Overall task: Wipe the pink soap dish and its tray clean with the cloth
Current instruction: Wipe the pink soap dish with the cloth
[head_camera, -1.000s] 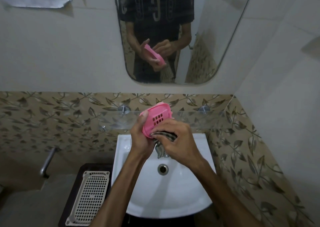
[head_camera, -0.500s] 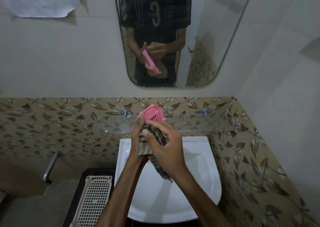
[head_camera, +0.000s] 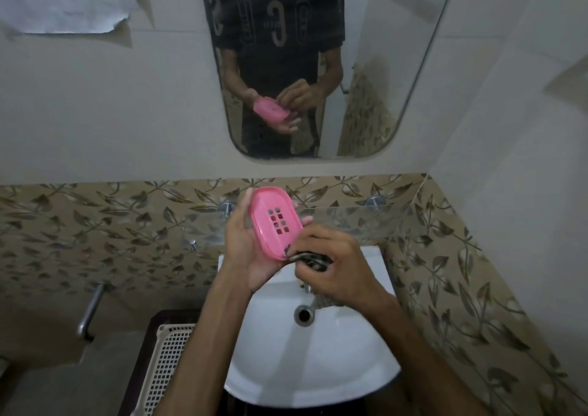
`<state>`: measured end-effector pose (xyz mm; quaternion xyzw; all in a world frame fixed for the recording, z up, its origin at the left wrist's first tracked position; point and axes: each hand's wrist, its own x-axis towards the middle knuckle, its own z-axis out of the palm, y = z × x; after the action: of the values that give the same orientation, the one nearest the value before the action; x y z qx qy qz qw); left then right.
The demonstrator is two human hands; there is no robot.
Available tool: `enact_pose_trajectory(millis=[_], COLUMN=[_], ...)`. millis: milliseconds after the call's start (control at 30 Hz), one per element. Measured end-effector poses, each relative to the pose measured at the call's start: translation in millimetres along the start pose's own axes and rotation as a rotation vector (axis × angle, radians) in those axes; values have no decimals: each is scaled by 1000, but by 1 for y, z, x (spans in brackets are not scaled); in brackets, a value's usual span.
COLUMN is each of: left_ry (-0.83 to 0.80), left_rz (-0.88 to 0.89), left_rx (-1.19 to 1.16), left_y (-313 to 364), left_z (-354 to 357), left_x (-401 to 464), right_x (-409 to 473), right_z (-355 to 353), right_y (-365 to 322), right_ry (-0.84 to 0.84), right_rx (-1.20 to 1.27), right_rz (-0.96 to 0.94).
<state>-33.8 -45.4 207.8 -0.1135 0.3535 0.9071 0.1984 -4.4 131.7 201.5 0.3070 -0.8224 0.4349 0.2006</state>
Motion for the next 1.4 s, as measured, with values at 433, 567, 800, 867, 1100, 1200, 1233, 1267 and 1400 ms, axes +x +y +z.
enact_pose_trajectory(millis=[433, 567, 800, 867, 1100, 1200, 1233, 1267, 1400], left_ry=[43, -5, -27, -12, -34, -26, -33, -39, -109], left_rz=[162, 273, 355, 351, 467, 519, 527, 530, 477], left_rx=[108, 112, 140, 144, 118, 66, 57, 51, 24], left_y=[-13, -21, -22, -25, -35, -39, -39, -40, -43], left_z=[20, 29, 31, 30, 30, 26, 26, 24, 23], left_x=[-2, -2, -3, -3, 3, 6, 6, 7, 11], right_x=[-26, -22, -10, -7, -1, -18, -22, -23, -19], right_z=[-12, -6, -15, -12, -2, 14, 18, 20, 24], right_y=[13, 3, 10, 9, 1, -5, -6, -6, -15], right_ry=[-82, -59, 134, 135, 115, 117, 124, 125, 109], right_rx=[17, 35, -174, -232, -206, 6, 40, 68, 203], right_rz=[199, 261, 328, 364, 501, 569, 580, 590, 500])
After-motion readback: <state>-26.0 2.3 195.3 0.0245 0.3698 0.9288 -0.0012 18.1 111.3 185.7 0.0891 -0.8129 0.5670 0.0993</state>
